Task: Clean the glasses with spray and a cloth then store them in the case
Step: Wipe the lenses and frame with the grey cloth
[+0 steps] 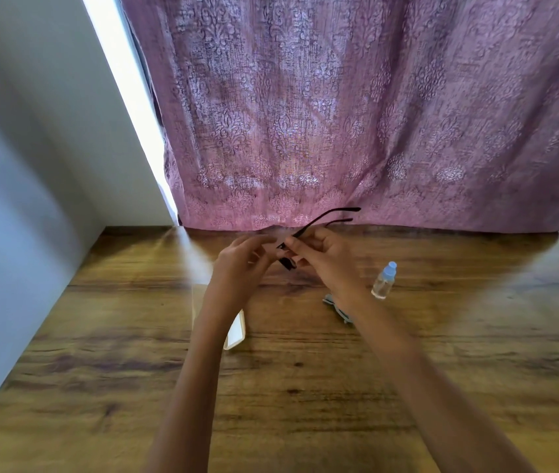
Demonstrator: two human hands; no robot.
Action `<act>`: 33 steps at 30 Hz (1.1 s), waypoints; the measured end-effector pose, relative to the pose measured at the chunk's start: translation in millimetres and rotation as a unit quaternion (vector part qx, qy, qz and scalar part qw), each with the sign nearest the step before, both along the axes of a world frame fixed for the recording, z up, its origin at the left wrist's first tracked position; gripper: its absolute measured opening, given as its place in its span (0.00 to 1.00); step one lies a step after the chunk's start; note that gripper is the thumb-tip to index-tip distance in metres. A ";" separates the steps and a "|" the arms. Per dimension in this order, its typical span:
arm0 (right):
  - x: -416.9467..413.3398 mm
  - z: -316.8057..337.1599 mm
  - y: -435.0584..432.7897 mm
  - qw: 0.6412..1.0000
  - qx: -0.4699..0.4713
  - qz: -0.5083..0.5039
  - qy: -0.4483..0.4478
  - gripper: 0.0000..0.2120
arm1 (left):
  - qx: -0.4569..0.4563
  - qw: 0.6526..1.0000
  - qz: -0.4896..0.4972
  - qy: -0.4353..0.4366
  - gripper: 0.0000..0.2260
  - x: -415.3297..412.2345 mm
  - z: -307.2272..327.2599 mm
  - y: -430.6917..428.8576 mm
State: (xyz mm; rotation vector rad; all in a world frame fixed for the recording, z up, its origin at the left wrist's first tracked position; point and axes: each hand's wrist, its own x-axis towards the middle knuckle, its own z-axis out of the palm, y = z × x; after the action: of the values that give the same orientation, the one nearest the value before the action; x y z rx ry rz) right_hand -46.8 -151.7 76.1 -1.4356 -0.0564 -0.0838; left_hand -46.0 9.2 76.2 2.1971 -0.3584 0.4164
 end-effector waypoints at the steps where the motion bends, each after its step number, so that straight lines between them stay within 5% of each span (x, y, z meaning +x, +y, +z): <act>1: -0.1 -0.4 2.5 0.999 -0.035 -0.005 -0.019 0.05 | 0.016 1.000 -0.004 0.003 0.10 -1.2 0.4 -1.1; 14: -4.2 -27.0 -27.1 0.965 -0.225 -0.104 -0.089 0.04 | 0.049 0.994 0.094 -0.025 0.08 9.7 -24.7 -8.1; 22: -17.9 -82.6 -102.5 0.802 -0.463 -0.354 -0.133 0.14 | -0.029 0.992 0.120 0.013 0.06 12.8 -33.9 -4.5; 28: -19.8 -105.3 -112.4 0.850 -0.418 -0.307 -0.090 0.23 | -0.083 0.991 0.107 0.008 0.07 15.2 -34.6 -6.4; 33: -16.9 -118.3 -118.7 0.860 -0.420 -0.280 -0.074 0.21 | -0.115 0.988 0.103 0.002 0.06 14.8 -40.9 -4.8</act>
State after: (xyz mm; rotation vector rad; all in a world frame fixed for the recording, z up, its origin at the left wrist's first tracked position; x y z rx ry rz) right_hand -63.8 -270.5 -42.2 -2.2859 0.2333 -0.7258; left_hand -31.2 4.4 35.3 2.0133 -0.0751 0.5375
